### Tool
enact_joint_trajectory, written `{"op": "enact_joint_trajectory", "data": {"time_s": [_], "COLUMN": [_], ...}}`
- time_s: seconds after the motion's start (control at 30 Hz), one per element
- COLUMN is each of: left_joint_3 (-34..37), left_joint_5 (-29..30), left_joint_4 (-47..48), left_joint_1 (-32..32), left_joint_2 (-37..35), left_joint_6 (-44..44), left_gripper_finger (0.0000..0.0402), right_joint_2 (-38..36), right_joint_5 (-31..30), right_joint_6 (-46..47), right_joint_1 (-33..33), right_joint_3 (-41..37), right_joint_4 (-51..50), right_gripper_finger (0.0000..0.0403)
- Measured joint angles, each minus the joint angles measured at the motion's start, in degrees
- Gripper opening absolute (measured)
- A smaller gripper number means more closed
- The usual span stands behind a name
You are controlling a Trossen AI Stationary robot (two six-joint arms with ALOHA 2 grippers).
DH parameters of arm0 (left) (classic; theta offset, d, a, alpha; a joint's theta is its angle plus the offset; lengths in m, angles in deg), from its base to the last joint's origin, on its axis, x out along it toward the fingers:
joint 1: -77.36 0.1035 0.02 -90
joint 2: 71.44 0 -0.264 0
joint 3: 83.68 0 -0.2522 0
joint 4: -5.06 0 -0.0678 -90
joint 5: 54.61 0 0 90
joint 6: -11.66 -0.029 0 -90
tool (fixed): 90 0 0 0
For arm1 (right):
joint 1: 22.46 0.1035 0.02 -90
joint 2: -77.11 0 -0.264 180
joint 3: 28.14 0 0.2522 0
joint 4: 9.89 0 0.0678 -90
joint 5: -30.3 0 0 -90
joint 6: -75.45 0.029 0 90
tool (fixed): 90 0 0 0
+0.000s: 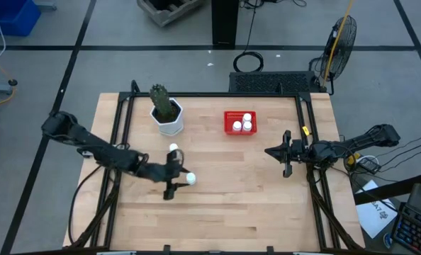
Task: Pick and place pill bottles into a basket
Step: Put the white pill bottle into the red bin
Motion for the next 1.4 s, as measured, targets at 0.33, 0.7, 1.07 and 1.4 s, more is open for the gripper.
{"op": "enact_joint_trajectory", "data": {"time_s": [0.33,0.7,1.07,1.4], "left_joint_3": [4.2,5.8,5.8,5.8], "left_joint_5": [6.6,4.5,4.4,2.4], "left_joint_4": [-3.8,-8.1,-7.8,-12.2], "left_joint_1": [-2.4,-1.6,0.1,1.4], "left_joint_2": [-0.1,0.0,0.1,6.6], "left_joint_6": [1.1,1.7,2.2,2.8], "left_gripper_finger": [0.0242,0.0255,0.0327,0.0317], "right_joint_2": [0.0,0.0,0.0,0.0], "right_joint_5": [0.0,0.0,0.0,0.0], "right_joint_6": [0.0,0.0,0.0,0.0], "right_joint_1": [0.0,0.0,0.0,0.0], "right_joint_3": [0.0,0.0,0.0,0.0], "right_joint_4": [0.0,0.0,0.0,-0.1], "right_gripper_finger": [0.0004,0.0004,0.0004,0.0004]}}
